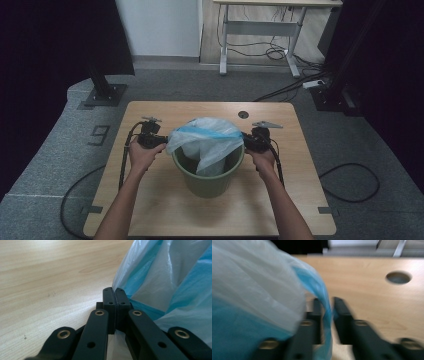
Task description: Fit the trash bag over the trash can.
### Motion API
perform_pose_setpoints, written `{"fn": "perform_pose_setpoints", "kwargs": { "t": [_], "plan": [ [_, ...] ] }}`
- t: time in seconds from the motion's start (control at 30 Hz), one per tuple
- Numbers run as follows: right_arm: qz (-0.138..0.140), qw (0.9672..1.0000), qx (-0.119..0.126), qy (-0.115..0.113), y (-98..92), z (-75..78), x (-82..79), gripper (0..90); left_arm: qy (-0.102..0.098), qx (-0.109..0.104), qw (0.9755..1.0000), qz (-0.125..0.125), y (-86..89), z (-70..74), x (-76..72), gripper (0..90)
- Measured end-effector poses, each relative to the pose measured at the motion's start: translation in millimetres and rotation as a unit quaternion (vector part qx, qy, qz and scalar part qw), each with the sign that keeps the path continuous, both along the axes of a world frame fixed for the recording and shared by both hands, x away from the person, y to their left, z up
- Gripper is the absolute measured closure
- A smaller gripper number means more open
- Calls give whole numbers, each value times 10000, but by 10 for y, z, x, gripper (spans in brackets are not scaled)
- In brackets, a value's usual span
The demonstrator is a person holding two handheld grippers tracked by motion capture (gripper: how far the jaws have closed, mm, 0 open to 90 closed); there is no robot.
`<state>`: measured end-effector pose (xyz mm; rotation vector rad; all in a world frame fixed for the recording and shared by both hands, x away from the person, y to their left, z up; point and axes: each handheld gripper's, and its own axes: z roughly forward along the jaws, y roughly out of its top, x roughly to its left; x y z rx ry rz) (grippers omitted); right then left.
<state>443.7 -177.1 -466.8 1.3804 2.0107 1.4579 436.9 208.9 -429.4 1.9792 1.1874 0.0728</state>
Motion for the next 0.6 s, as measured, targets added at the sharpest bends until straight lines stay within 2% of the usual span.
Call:
{"fn": "perform_pose_setpoints", "kwargs": {
  "t": [0.03, 0.07, 0.1, 0.2, 0.27, 0.33, 0.4, 0.47, 0.53, 0.6],
  "plan": [
    [-102, 9998, 105, -105, -39, 28, -34, 622, -47, -15, 10000, 23, 10, 8, -13, 882],
    [-242, 9990, 223, -315, -139, 93, -116, 535, -127, -34, 9999, 58, 33, 21, -32, 879],
    [-242, 9990, 223, -315, -139, 93, -116, 535, -127, -34, 9999, 58, 33, 21, -32, 880],
    [-241, 9971, 461, -562, -326, 169, -259, 501, -203, -66, 9997, 113, 58, 38, -50, 881],
    [-236, 9965, 462, -659, -484, 232, -391, 486, -285, -102, 9995, 102, 66, 54, -68, 881],
    [-224, 9960, 481, -725, -531, 258, -439, 486, -360, -90, 9992, 120, 68, 70, -87, 882],
    [-160, 9951, 507, -837, -600, 321, -529, 478, -385, -84, 9991, 127, 65, 82, -98, 884],
    [94, 9937, 487, -1008, -636, 451, -669, 457, -401, -62, 9991, 117, 57, 91, -104, 886],
    [177, 9933, 471, -1043, -631, 485, -700, 451, -396, -49, 9991, 108, 48, 94, -103, 887],
    [383, 9919, 414, -1136, -590, 571, -772, 442, -387, -47, 9992, 114, 40, 94, -102, 887]
  ]
}}
